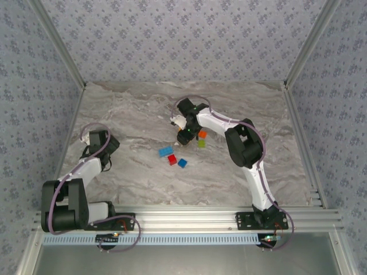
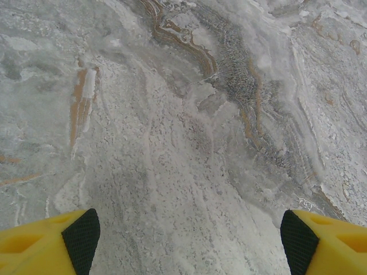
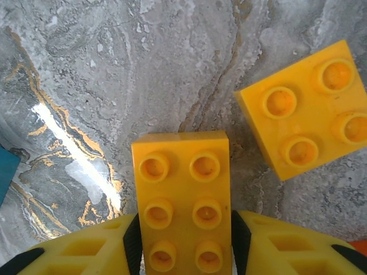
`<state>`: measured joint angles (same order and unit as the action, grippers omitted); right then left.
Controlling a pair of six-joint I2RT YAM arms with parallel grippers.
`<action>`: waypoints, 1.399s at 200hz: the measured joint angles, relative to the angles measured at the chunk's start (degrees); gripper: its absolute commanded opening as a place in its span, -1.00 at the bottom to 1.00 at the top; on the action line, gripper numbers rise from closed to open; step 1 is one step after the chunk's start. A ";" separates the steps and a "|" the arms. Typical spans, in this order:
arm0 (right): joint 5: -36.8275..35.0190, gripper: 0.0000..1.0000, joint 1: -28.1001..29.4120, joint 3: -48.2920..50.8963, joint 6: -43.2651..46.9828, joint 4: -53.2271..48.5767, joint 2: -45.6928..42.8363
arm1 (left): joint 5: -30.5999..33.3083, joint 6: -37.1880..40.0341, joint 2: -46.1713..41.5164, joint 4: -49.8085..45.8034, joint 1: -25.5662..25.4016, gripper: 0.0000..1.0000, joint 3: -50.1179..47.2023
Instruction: Assemble a carrot with lego
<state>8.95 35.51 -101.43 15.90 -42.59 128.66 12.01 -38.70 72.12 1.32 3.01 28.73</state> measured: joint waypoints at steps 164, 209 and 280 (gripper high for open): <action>-4.37 -0.43 0.48 -0.37 -4.55 -3.02 -1.62 | 0.02 0.00 0.00 0.00 -0.02 0.69 0.00; -8.20 -0.42 3.37 5.46 -14.71 -6.10 -15.26 | 0.24 0.02 0.11 -0.04 -0.57 0.69 0.22; -9.22 -0.43 17.33 10.34 -32.35 -4.07 -19.91 | 1.36 0.02 0.37 -0.07 -1.27 0.69 0.61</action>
<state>-0.27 52.84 -91.09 -16.45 -46.65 108.75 13.37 -38.68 72.49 1.26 1.74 29.34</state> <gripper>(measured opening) 0.338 0.844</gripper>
